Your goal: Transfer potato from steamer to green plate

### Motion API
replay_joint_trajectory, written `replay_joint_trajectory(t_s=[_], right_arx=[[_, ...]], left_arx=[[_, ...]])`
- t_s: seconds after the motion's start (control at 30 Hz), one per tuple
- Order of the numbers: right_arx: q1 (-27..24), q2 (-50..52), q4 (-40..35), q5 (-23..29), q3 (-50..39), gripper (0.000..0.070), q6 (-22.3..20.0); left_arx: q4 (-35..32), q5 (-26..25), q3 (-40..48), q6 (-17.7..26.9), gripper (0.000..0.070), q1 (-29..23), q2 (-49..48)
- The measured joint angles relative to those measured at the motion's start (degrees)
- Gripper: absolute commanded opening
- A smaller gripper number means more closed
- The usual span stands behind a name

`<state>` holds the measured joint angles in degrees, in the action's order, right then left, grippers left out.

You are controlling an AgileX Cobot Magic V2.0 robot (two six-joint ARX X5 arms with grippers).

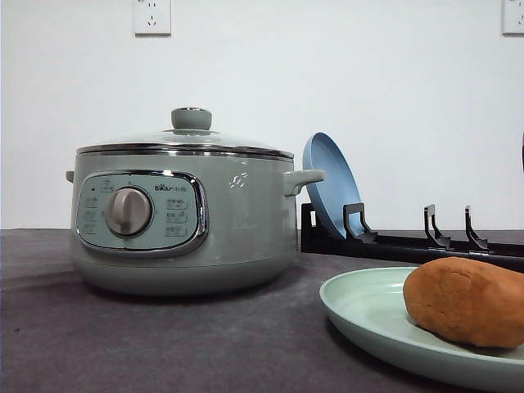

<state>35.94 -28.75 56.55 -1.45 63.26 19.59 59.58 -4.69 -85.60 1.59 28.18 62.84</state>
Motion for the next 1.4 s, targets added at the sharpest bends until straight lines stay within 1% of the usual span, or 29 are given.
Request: replay_joint_trajectory(t_s=[0.1,0.17,0.33,0.47,0.57,0.73,0.77,0.8,0.83,0.87,0.9,0.93,0.97,1.13,1.4], right_arx=[[0.0,0.0,0.0,0.0,0.0,0.0685,-0.8],[0.0,0.0,0.0,0.0,0.0,0.0685,-1.54],[0.0,0.0,0.0,-0.63,0.0,0.0684,-3.21],[0.0,0.0,0.0,-4.77,0.0,0.0683,-4.74],[0.0,0.0,0.0,-7.14,0.0,0.0684,-5.81],[0.0,0.0,0.0,-7.58,0.0,0.0684,-6.33],[0.0,0.0,0.0,-7.58,0.0,0.0683,-6.33],[0.0,0.0,0.0,-7.58,0.0,0.0665,-6.34],[0.0,0.0,0.0,-7.59,0.0,0.0549,-6.35],[0.0,0.0,0.01,-7.6,0.0,0.0332,-6.33],[0.0,0.0,0.07,-7.58,0.0,0.0093,-6.34],[0.0,0.0,0.27,-7.58,0.0,0.0005,-6.38],[0.0,0.0,0.6,-7.56,0.0,0.0025,-6.55],[0.0,0.0,1.29,-7.56,0.0,0.0023,-7.73],[0.0,0.0,-0.46,-7.56,0.0,0.0023,-7.82]], left_arx=[[-4.35,-0.67,8.59,0.4,0.0561,0.01,-8.82],[-6.19,-3.18,13.1,0.44,0.0561,0.01,-13.91],[-6.82,-9.34,20.84,-1.26,0.0561,0.09,-23.03],[-6.3,-11.97,22.45,-3.08,0.0561,0.09,-26.79],[-6.24,-12.2,22.45,-3.71,0.0561,0.09,-28.39],[-6.24,-12.2,22.45,-3.97,0.0557,0.09,-29.19],[-6.24,-12.2,22.45,-4.02,0.0534,0.09,-29.17],[-6.24,-12.2,22.45,-4.05,0.0454,0.09,-29.17],[-6.23,-12.2,22.45,-4.03,0.0285,0.09,-29.17],[-6.21,-12.2,22.45,-4.0,0.0102,0.09,-29.17],[-6.19,-12.2,22.45,-3.98,0.0002,0.09,-29.17],[-6.11,-12.2,22.45,-3.92,0.0015,0.09,-29.17],[-6.04,-12.2,22.45,-3.9,0.0,0.09,-29.17],[-6.02,-12.18,22.45,-3.86,0.0,0.09,-29.17],[-6.02,-12.2,22.45,-3.86,0.0,0.09,-29.17]])
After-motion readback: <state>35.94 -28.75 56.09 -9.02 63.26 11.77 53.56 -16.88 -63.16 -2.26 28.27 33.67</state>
